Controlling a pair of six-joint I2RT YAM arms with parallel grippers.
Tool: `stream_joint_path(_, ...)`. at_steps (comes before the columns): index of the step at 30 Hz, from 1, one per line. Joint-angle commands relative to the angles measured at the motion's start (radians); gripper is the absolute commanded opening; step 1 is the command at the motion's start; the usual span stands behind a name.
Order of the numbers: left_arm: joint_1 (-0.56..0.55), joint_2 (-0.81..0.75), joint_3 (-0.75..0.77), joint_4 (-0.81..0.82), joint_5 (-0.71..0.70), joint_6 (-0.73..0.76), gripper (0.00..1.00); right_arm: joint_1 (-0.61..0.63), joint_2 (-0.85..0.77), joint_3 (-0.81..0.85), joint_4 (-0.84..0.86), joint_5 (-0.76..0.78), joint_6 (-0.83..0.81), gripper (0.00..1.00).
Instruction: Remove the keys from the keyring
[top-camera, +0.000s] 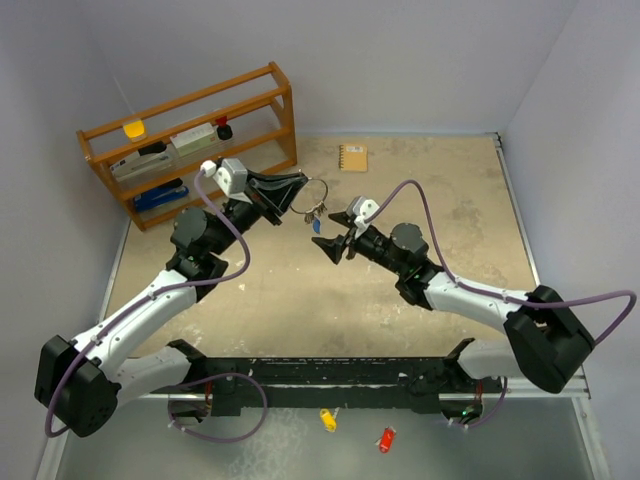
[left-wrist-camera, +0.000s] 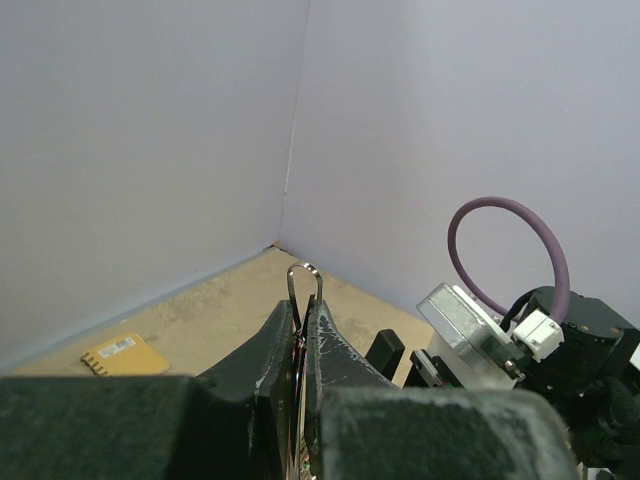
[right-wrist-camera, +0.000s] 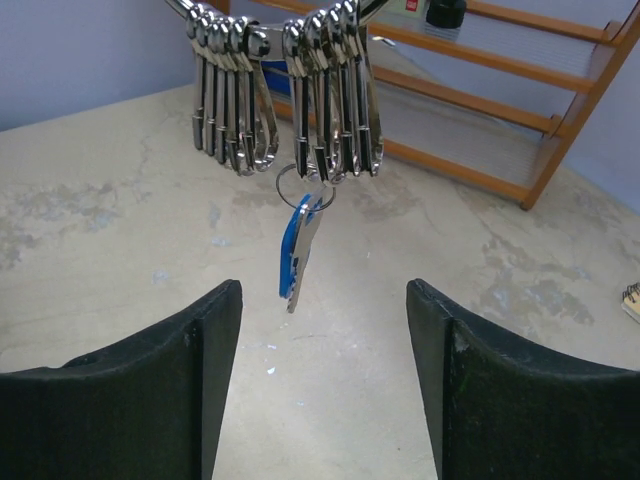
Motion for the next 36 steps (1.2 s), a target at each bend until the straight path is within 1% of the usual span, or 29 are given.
stream_joint_path(1, -0.005, -0.025, 0.014, 0.09, 0.004, -0.027, 0.0, 0.003, 0.011, 0.06, 0.079, 0.037, -0.022, 0.67)
stream_joint_path(3, -0.005, -0.021, 0.014, 0.097, 0.006, -0.032, 0.0, 0.003, 0.018, 0.066, 0.084, 0.04, -0.018, 0.62)
stream_joint_path(7, -0.005, -0.015, 0.011, 0.107, 0.008, -0.034, 0.0, 0.003, 0.024, 0.074, 0.103, 0.039, -0.01, 0.57)
stream_joint_path(10, -0.005, -0.014, 0.01, 0.106, 0.005, -0.033, 0.0, 0.005, 0.026, 0.082, 0.102, 0.038, -0.008, 0.48)
stream_joint_path(18, -0.005, 0.006, 0.009, 0.114, 0.0, -0.03, 0.0, 0.011, 0.025, 0.098, 0.096, 0.035, -0.007, 0.42)
stream_joint_path(21, -0.005, 0.011, 0.007, 0.12, 0.001, -0.033, 0.0, 0.012, 0.03, 0.102, 0.091, 0.032, -0.005, 0.38)
stream_joint_path(24, -0.005, 0.016, 0.009, 0.125, -0.003, -0.034, 0.0, 0.014, 0.042, 0.106, 0.089, 0.028, -0.001, 0.3)
stream_joint_path(29, -0.005, 0.023, 0.007, 0.128, -0.011, -0.028, 0.0, 0.02, 0.05, 0.118, 0.07, 0.027, 0.0, 0.07)
stream_joint_path(30, -0.005, 0.023, 0.006, 0.127, -0.016, -0.024, 0.0, 0.02, 0.049, 0.12, 0.056, 0.031, -0.003, 0.02)
stream_joint_path(31, -0.005, 0.024, 0.007, 0.125, -0.02, -0.021, 0.0, 0.02, 0.047, 0.121, 0.042, 0.038, -0.006, 0.0)
stream_joint_path(36, -0.005, 0.033, 0.02, 0.122, -0.016, -0.017, 0.0, 0.021, 0.021, 0.089, 0.027, 0.081, -0.031, 0.0)
